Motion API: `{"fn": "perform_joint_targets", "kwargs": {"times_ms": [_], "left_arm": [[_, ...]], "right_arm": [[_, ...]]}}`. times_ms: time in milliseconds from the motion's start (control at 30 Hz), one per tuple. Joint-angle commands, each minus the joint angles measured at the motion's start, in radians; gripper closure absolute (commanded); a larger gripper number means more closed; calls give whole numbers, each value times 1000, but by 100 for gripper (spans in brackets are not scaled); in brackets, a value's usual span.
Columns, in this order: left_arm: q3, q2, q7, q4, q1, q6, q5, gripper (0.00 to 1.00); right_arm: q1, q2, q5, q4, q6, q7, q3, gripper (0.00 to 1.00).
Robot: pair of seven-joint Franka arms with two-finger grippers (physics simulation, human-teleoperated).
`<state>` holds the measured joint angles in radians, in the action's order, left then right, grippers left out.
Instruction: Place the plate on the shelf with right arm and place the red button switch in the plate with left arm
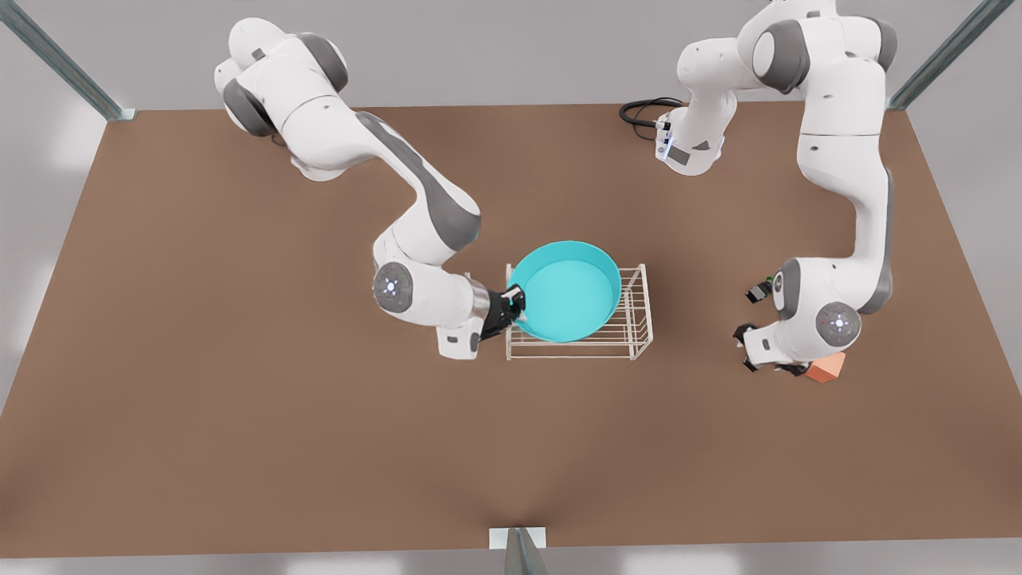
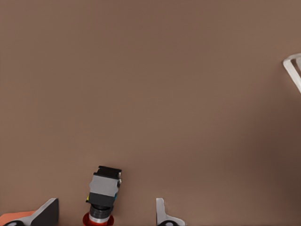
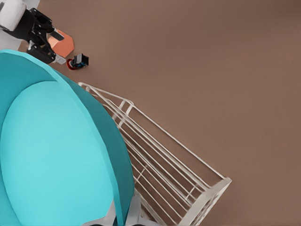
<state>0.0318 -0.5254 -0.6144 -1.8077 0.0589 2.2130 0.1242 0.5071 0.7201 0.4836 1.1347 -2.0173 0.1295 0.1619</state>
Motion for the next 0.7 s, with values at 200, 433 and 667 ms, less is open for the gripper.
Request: {"fn": "perform_joint_targets", "kwargs": {"times_ms": [200, 433, 667], "left_arm": [[-27, -68, -254, 2, 9, 73, 6, 0], [-27, -117, -255, -1, 15, 120, 8, 0], [-27, -125, -254, 1, 10, 120, 8, 29]], "right_arm": [[47, 25, -108, 48, -112, -366, -4, 79], [68, 62, -120, 59, -167, -363, -2, 79], [80, 44, -117, 128, -173, -360, 4, 79]]}}
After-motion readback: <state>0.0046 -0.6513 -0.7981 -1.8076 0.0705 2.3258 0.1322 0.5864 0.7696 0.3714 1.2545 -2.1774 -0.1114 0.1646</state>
